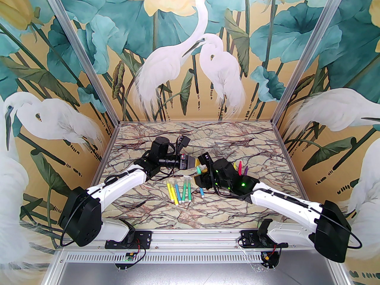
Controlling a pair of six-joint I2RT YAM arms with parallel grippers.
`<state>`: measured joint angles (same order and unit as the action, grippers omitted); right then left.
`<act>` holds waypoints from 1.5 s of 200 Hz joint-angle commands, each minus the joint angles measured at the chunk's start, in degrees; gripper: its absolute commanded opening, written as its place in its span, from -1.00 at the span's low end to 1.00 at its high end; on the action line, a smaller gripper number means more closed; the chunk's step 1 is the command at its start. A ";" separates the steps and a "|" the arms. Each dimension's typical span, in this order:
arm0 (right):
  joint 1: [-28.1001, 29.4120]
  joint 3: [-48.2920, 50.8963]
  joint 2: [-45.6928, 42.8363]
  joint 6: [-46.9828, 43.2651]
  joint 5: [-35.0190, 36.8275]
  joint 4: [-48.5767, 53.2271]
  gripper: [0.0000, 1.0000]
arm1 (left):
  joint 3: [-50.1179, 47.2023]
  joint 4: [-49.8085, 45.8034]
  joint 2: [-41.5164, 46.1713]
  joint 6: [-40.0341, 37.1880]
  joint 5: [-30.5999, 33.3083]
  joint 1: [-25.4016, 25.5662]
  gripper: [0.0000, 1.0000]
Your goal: Open the pen caps
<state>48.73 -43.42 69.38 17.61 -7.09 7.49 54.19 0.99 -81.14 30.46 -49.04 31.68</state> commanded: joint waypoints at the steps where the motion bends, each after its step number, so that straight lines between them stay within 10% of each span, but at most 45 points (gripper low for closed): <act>1: -0.04 -0.36 0.44 -0.20 -0.55 -1.28 -0.32 | 1.61 1.55 -1.20 0.30 -1.32 0.31 -1.00; 138: -0.04 3.93 -3.18 -0.20 -1.66 0.20 -0.99 | 0.80 -0.47 2.47 1.58 10.75 -0.30 -1.00; 300: -0.08 7.65 -6.16 -1.20 -2.17 0.42 -1.00 | -3.76 4.24 6.56 8.74 12.79 -5.55 -1.00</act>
<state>48.64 -38.15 65.04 17.23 -8.86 0.84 51.24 0.73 -77.03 37.63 -44.29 31.42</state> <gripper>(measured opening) 0.178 0.160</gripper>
